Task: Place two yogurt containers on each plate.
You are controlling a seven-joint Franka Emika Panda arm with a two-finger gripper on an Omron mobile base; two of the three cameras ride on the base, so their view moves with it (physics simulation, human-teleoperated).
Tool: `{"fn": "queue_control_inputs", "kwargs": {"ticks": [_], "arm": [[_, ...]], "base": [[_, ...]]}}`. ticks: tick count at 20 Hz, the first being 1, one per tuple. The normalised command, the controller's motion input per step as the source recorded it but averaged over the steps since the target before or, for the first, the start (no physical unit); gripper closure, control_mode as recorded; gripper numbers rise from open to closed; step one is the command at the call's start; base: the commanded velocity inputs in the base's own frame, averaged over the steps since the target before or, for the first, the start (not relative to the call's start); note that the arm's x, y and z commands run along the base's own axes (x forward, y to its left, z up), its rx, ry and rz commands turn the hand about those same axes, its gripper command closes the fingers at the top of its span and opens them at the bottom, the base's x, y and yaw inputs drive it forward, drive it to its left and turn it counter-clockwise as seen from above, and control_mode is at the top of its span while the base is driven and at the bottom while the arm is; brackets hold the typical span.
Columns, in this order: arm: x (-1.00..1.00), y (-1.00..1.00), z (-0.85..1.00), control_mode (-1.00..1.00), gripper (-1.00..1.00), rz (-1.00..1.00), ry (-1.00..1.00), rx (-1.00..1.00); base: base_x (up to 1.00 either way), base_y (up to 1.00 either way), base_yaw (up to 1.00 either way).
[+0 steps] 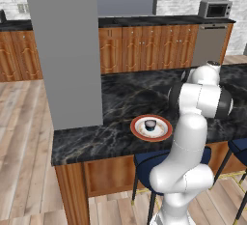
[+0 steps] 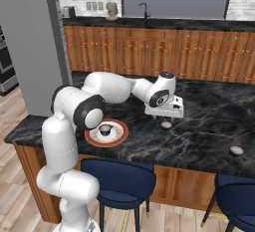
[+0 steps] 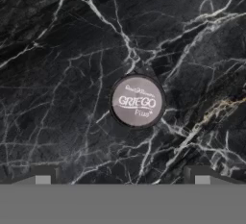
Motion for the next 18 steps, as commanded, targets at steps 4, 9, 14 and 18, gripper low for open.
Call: {"fn": "queue_control_inputs", "kwargs": {"ticks": [4, 9, 14, 18], "arm": [[0.25, -0.03, -0.20, -1.00, -1.00, 0.00, -0.02, 0.03], [0.34, 0.00, -0.26, -1.00, -1.00, 0.01, 0.00, 0.02], [0.22, -0.04, -0.24, -1.00, -1.00, 0.00, 0.00, 0.00], [0.06, -0.08, -0.21, -1.00, -1.00, 0.00, 0.00, 0.00]], "base": [[0.00, 0.00, 0.00], [0.00, 0.00, 0.00], [0.00, 0.00, 0.00], [0.00, 0.00, 0.00]]}}
